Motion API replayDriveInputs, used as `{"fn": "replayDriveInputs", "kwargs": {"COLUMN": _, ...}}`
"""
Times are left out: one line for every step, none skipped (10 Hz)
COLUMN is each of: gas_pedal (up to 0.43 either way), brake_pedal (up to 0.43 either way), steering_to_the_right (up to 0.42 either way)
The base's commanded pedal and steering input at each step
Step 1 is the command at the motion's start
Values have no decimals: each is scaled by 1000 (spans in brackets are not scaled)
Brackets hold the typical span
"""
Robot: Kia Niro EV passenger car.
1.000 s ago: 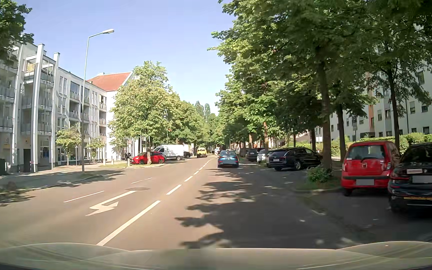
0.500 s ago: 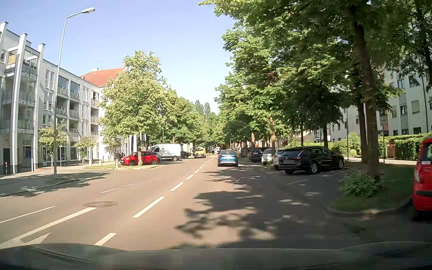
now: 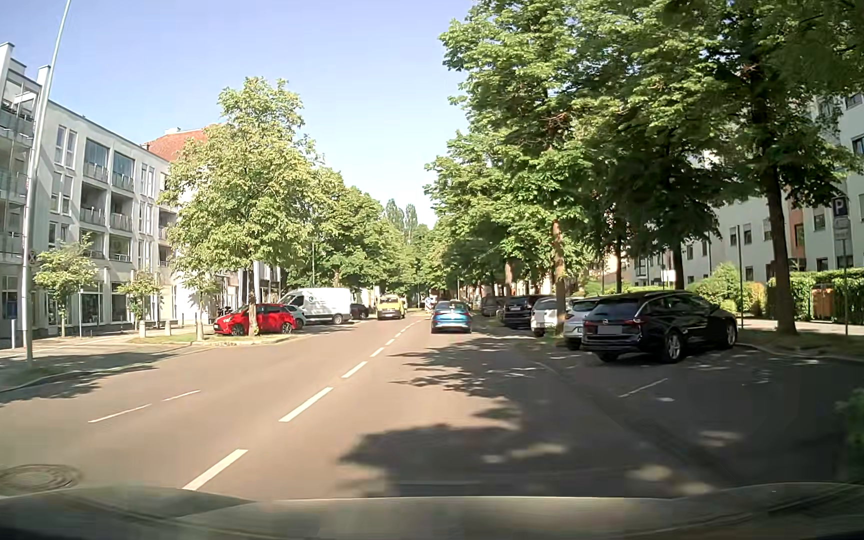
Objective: Follow the waypoints while adhering to traffic rules and regulations
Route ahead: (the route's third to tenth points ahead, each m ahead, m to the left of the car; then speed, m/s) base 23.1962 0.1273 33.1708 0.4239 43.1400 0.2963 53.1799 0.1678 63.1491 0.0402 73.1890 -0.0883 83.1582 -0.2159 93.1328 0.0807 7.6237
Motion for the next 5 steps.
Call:
{"fn": "replayDriveInputs", "kwargs": {"gas_pedal": 79, "brake_pedal": 0, "steering_to_the_right": -1}}
{"fn": "replayDriveInputs", "kwargs": {"gas_pedal": 79, "brake_pedal": 0, "steering_to_the_right": -3}}
{"fn": "replayDriveInputs", "kwargs": {"gas_pedal": 79, "brake_pedal": 0, "steering_to_the_right": -4}}
{"fn": "replayDriveInputs", "kwargs": {"gas_pedal": 79, "brake_pedal": 0, "steering_to_the_right": -6}}
{"fn": "replayDriveInputs", "kwargs": {"gas_pedal": 87, "brake_pedal": 0, "steering_to_the_right": -6}}
